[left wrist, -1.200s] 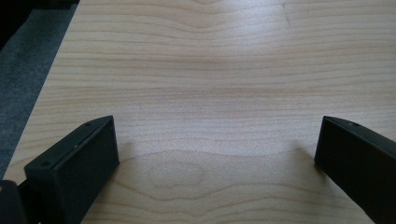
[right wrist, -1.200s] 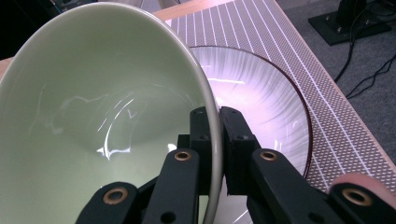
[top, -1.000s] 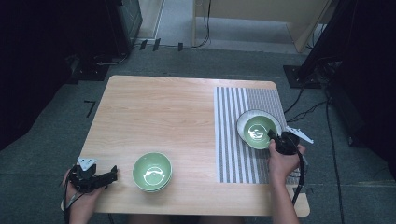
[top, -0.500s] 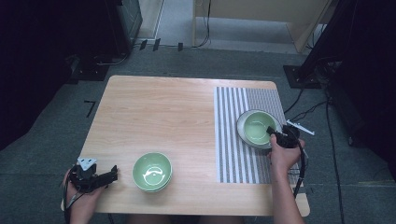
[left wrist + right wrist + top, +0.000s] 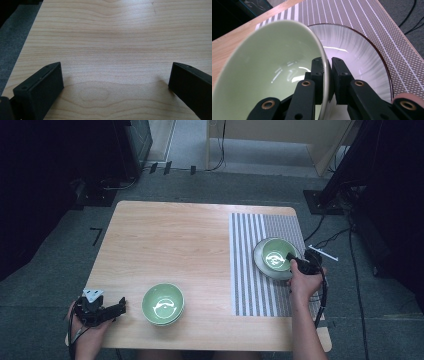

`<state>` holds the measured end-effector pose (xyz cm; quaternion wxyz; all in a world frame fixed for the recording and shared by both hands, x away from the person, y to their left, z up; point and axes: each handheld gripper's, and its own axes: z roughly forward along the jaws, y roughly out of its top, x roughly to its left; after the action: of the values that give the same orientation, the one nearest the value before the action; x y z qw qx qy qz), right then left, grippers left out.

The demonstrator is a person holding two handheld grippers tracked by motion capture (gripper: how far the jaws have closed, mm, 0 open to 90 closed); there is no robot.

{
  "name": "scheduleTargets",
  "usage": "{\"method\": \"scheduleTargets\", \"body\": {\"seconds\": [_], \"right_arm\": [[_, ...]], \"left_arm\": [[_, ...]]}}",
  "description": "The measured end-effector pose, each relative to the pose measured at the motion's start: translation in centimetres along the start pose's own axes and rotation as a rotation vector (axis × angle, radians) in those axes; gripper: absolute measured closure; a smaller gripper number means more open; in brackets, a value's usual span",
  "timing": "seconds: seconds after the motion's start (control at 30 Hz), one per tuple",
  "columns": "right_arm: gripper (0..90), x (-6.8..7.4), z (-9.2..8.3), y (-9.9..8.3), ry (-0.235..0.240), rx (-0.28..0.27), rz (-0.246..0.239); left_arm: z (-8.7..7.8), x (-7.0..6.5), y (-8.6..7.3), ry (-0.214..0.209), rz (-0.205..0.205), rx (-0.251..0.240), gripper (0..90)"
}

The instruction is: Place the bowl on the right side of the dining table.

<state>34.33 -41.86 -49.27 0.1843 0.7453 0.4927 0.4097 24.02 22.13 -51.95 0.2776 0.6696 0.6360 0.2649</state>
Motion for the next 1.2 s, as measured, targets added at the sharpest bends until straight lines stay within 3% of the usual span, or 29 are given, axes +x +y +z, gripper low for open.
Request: {"method": "scheduleTargets", "body": {"seconds": [0.07,0.4,0.53,0.63,0.67,0.83,0.97,1.1,1.2], "right_arm": [[80.5,0.0,0.0,0.1,0.015,-0.002,0.002],[78.0,-0.4,0.1,0.0,-0.005,-0.027,0.025],[57.2,-0.4,-0.3,0.3,0.041,-0.06,0.036],[44.7,-0.2,-0.8,0.6,0.06,-0.093,0.015],[41.9,-0.2,-1.0,0.6,0.059,-0.102,0.005],[29.2,-0.1,-1.8,0.9,0.143,-0.128,-0.035],[15.6,0.5,-2.6,0.9,0.136,-0.156,-0.072],[14.9,0.8,-3.2,0.9,0.115,-0.181,-0.1],[14.9,0.9,-3.5,0.7,0.127,-0.177,-0.132]], "left_arm": [[0.0,0.0,0.0,0.0,0.0,0.0,0.0],[0.0,0.0,0.0,0.0,0.0,0.0,0.0],[0.0,0.0,0.0,0.0,0.0,0.0,0.0],[0.0,0.0,0.0,0.0,0.0,0.0,0.0],[0.0,0.0,0.0,0.0,0.0,0.0,0.0],[0.0,0.0,0.0,0.0,0.0,0.0,0.0],[0.0,0.0,0.0,0.0,0.0,0.0,0.0],[0.0,0.0,0.0,0.0,0.0,0.0,0.0],[0.0,0.0,0.0,0.0,0.0,0.0,0.0]]}}
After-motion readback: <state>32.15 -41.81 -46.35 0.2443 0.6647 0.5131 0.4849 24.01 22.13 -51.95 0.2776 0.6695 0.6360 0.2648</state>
